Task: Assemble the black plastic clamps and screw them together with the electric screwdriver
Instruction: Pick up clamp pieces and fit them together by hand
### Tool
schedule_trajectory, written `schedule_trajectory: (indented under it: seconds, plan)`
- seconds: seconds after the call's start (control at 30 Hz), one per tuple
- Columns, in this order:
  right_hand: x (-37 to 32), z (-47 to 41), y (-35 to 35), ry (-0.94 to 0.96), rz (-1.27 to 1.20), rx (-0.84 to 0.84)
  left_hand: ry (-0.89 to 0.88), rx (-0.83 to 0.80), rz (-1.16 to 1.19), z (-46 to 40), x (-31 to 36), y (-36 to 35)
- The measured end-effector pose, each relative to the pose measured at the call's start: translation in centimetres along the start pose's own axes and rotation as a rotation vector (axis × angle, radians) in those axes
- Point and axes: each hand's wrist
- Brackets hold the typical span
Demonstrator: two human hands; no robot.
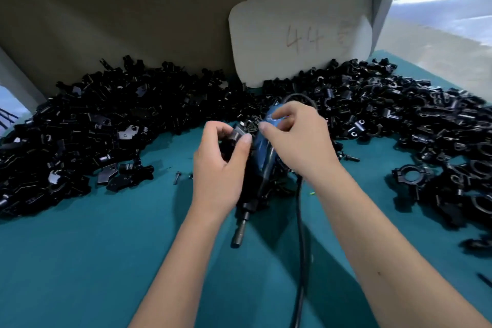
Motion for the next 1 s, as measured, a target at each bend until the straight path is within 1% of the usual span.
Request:
schedule_trajectory:
  seconds: [0.03,0.07,0.13,0.17,0.23,0.3,0.33,0.4,0.5,0.57,0.67,0.77,0.83,0.9,0.97,1.0]
  plan:
    - [-0.1,-0.1,0.9,-0.009,-0.094,-0.076,-0.072,-0.019,-0.073,0.3,0.5,-0.7]
    - [-0.1,-0.1,1.8,-0.011,-0.132,-0.165,-0.117,-0.055,-0.129,0.5,1.1,-1.4]
    - [0.3,0.0,3.9,0.030,-0.062,-0.297,-0.138,-0.169,-0.164,0.8,2.5,-3.4]
    - [0.6,0.1,4.9,0.053,-0.026,-0.320,-0.148,-0.206,-0.181,0.9,3.1,-4.5]
    - [1.7,0.2,7.4,0.041,-0.014,-0.299,-0.182,-0.223,-0.200,1.0,4.4,-7.1]
    - [3.2,0.4,10.1,0.016,0.006,-0.238,-0.187,-0.244,-0.144,1.4,5.5,-10.0]
    - [4.0,0.4,11.3,0.011,0.062,-0.216,-0.178,-0.261,-0.122,1.8,5.9,-11.4]
    - [5.6,0.7,13.8,-0.018,0.256,-0.177,-0.153,-0.313,-0.142,3.0,6.6,-14.5]
    - [8.0,1.0,16.6,-0.077,0.614,-0.184,-0.081,-0.470,-0.240,5.3,7.2,-18.4]
    - [9.4,1.2,18.1,-0.105,0.720,-0.203,-0.050,-0.524,-0.261,6.4,7.9,-20.4]
    - [10.6,1.1,19.9,-0.153,0.711,-0.246,-0.015,-0.483,-0.273,6.7,8.7,-22.1]
    - [10.8,0.6,20.0,-0.198,0.751,-0.274,0.118,-0.513,-0.181,6.6,8.9,-23.1]
    - [10.7,0.1,19.0,-0.183,0.766,-0.209,0.221,-0.575,-0.111,6.4,8.9,-23.4]
    - [10.5,-0.4,17.7,-0.169,0.737,-0.127,0.233,-0.613,-0.129,6.1,8.8,-23.4]
    - [10.2,-1.0,16.7,-0.168,0.671,-0.068,0.213,-0.578,-0.128,5.5,8.4,-22.7]
    - [10.1,-1.4,16.4,-0.154,0.647,-0.045,0.212,-0.533,-0.111,5.1,8.1,-22.2]
Point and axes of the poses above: each hand's wrist, its own z-axis away from the middle knuckle, its own y-axis out of the back of the hand, x = y × z, and after that the axes turned 4 degrees about z, right-handed
